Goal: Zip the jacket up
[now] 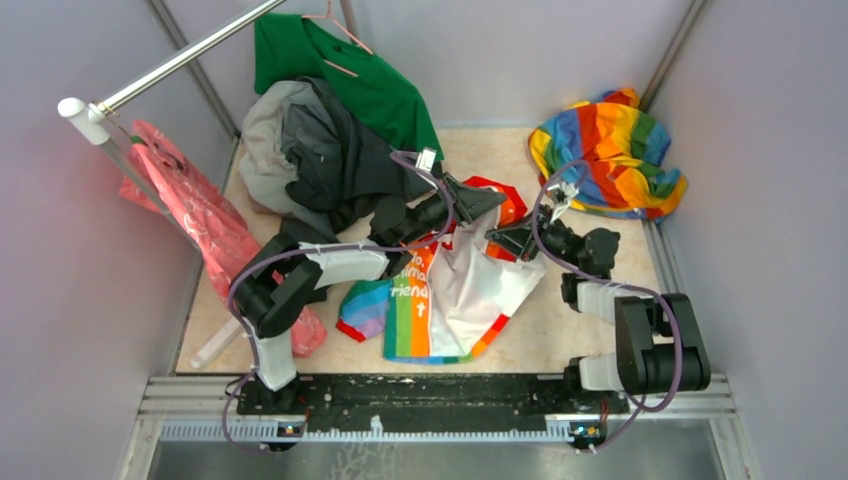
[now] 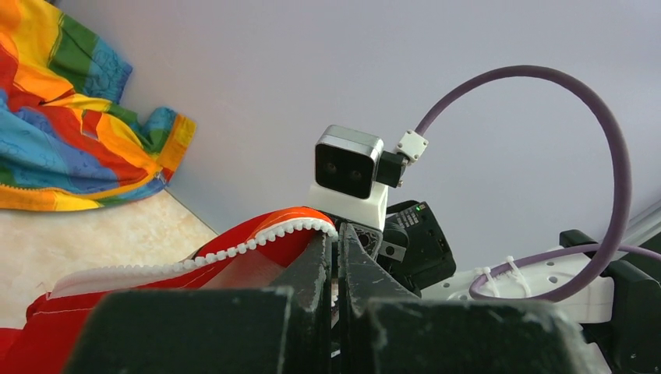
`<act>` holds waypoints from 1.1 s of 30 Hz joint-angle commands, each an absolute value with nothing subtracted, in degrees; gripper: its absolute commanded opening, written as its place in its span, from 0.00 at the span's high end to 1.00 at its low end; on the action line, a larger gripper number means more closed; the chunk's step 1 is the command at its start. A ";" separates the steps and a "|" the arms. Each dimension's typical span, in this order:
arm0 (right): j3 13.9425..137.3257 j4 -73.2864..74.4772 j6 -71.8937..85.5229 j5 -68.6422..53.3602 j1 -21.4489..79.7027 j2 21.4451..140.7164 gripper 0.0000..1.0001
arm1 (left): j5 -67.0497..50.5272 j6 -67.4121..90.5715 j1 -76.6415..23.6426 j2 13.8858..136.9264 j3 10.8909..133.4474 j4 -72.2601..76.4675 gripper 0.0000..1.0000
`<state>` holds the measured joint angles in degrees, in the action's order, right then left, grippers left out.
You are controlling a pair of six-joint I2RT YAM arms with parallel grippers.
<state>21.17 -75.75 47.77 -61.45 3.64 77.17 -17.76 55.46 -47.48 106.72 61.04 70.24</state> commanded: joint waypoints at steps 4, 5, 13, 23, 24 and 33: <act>24.30 -73.24 46.08 -63.90 3.84 74.07 1.00 | -15.64 54.01 -45.73 108.50 60.07 81.85 1.00; 24.86 -71.38 45.53 -64.29 3.83 73.70 1.00 | -15.46 53.01 -45.59 108.86 60.03 82.84 1.00; 27.60 -70.19 49.02 -69.40 3.87 72.44 1.00 | -13.78 41.60 -44.38 112.18 58.36 88.38 1.00; 33.38 -45.07 36.08 -70.39 4.31 72.02 1.00 | -18.51 30.90 -42.52 119.96 57.87 98.21 1.00; 34.32 -40.37 33.07 -69.92 4.31 72.00 1.00 | -19.09 31.38 -41.83 120.47 57.44 100.02 1.00; 34.94 -30.96 29.18 -68.74 4.50 77.58 1.00 | -17.41 30.56 -39.22 118.70 55.82 102.74 1.00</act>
<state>32.38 -35.29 32.49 -66.89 3.77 75.24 -19.99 33.58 -41.15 119.42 55.77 87.22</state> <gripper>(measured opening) 0.019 0.014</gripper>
